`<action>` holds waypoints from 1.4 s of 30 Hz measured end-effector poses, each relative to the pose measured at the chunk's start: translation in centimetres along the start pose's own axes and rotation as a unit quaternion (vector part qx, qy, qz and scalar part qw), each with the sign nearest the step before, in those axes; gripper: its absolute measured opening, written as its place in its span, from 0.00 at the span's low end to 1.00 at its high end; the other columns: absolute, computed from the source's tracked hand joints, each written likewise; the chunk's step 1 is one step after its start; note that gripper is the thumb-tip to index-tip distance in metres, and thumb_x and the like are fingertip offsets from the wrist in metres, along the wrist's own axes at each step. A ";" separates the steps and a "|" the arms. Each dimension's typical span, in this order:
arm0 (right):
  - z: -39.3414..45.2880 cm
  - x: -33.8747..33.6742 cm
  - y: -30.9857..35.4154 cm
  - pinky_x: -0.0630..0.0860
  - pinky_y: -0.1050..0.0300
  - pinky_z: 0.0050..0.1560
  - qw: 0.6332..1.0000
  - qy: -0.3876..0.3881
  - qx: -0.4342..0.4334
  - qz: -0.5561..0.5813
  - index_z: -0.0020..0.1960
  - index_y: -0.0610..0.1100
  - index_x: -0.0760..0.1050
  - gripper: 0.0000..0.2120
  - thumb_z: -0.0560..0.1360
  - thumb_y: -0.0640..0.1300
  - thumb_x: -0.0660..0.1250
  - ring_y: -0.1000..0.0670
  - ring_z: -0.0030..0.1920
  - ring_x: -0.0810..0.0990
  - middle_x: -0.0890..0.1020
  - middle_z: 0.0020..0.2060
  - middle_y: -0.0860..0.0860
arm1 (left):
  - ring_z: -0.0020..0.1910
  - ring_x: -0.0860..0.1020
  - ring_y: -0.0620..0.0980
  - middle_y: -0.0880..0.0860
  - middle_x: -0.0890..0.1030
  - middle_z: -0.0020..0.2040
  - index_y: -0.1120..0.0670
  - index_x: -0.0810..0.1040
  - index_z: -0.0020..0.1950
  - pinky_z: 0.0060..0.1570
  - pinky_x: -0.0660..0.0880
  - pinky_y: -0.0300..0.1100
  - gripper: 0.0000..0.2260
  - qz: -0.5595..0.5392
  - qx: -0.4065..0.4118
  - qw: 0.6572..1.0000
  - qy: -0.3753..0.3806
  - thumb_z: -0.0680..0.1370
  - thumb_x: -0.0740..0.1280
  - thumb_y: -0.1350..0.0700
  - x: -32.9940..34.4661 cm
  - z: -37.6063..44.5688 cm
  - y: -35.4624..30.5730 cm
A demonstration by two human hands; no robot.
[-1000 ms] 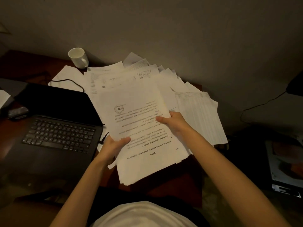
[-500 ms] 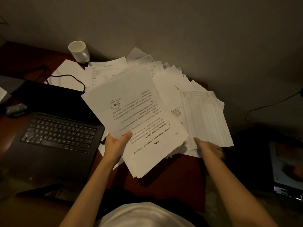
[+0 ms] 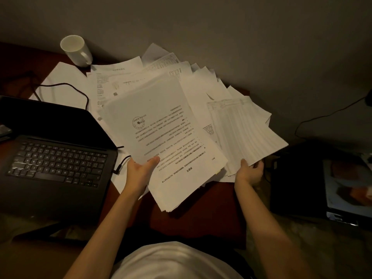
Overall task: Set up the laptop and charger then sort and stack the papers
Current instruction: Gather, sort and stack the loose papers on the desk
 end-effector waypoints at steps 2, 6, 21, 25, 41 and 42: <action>-0.3 -0.1 1.1 0.75 0.56 0.54 0.998 0.002 -0.003 0.060 0.63 0.42 0.73 0.18 0.74 0.40 0.69 0.49 0.53 0.78 0.79 0.55 0.49 | 0.46 0.82 0.41 0.45 0.83 0.47 0.51 0.74 0.56 0.39 0.78 0.34 0.18 -0.002 0.001 1.000 -0.003 0.76 0.64 0.72 0.0 0.0 0.1; 0.6 0.3 2.2 0.78 0.50 0.54 0.988 0.043 0.025 0.143 0.57 0.46 0.73 0.15 0.72 0.45 0.71 0.48 0.52 0.80 0.79 0.52 0.50 | 0.48 0.82 0.42 0.49 0.81 0.52 0.53 0.73 0.60 0.41 0.79 0.35 0.18 0.000 -0.001 1.000 -0.002 0.76 0.65 0.71 0.0 -0.1 0.5; 0.7 1.7 4.8 0.72 0.54 0.60 0.995 0.090 -0.039 -0.004 0.70 0.40 0.66 0.22 0.77 0.40 0.63 0.44 0.61 0.75 0.76 0.62 0.44 | 0.48 0.83 0.45 0.50 0.82 0.52 0.49 0.76 0.54 0.45 0.81 0.41 0.15 0.011 -0.030 0.999 -0.021 0.76 0.66 0.68 0.0 -0.2 2.7; 0.9 0.4 3.6 0.67 0.51 0.65 0.992 0.070 -0.016 -0.108 0.76 0.41 0.54 0.26 0.80 0.40 0.58 0.40 0.66 0.70 0.69 0.69 0.41 | 0.45 0.82 0.41 0.49 0.81 0.51 0.55 0.74 0.59 0.40 0.79 0.35 0.14 0.012 -0.043 0.999 -0.023 0.76 0.66 0.68 0.4 -0.2 3.4; -1.0 -4.8 7.3 0.73 0.53 0.49 0.986 -0.038 -0.148 -0.065 0.54 0.33 0.76 0.14 0.81 0.40 0.55 0.42 0.49 0.78 0.80 0.48 0.39 | 0.50 0.80 0.47 0.52 0.80 0.55 0.56 0.74 0.64 0.44 0.78 0.39 0.17 -0.028 -0.142 0.989 -0.032 0.76 0.68 0.67 1.4 -0.2 10.5; -1.1 -5.1 7.3 0.72 0.55 0.48 0.990 -0.047 -0.131 -0.035 0.53 0.34 0.76 0.13 0.81 0.40 0.56 0.44 0.49 0.77 0.80 0.48 0.40 | 0.52 0.80 0.48 0.53 0.80 0.56 0.57 0.73 0.65 0.46 0.78 0.41 0.18 -0.028 -0.146 0.988 -0.030 0.76 0.68 0.67 1.4 -0.2 10.8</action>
Point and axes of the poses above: each hand's wrist, its own z-axis towards the middle knuckle, its own x-axis out of the palm, y = z × x, the point moved 10 cm from there along z, towards the middle knuckle
